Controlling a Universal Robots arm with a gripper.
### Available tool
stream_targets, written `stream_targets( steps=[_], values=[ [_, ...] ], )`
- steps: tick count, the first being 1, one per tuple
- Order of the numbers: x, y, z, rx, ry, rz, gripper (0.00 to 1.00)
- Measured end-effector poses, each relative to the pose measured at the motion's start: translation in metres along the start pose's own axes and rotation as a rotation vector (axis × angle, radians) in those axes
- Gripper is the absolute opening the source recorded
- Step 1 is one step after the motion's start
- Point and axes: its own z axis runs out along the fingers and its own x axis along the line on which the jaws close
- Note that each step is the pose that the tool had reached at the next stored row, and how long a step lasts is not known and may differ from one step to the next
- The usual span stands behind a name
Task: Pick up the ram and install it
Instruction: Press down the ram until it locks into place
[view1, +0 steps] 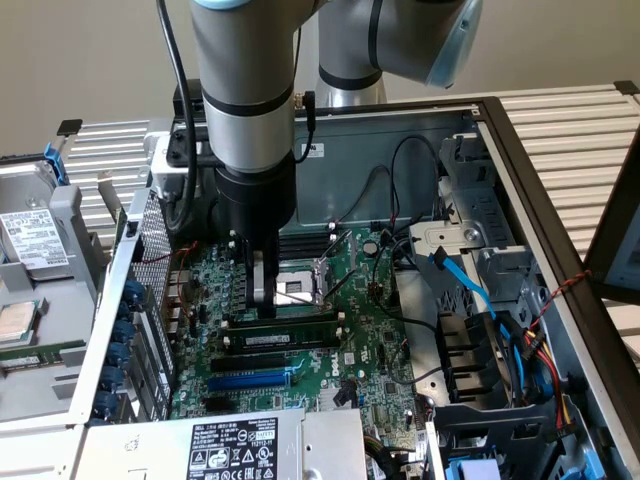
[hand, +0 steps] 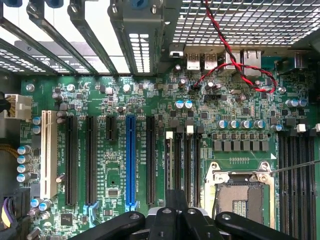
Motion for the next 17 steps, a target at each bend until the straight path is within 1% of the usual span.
stream_targets(
  steps=[6,11,17],
  values=[
    [0.0000,0.0000,0.0000,-0.0001,0.0000,0.000,0.11],
    [-0.0002,0.0002,-0.0044,-0.0002,0.0004,0.000,0.11],
    [-0.0002,0.0002,-0.0049,-0.0001,0.0003,0.000,0.11]
  ],
)
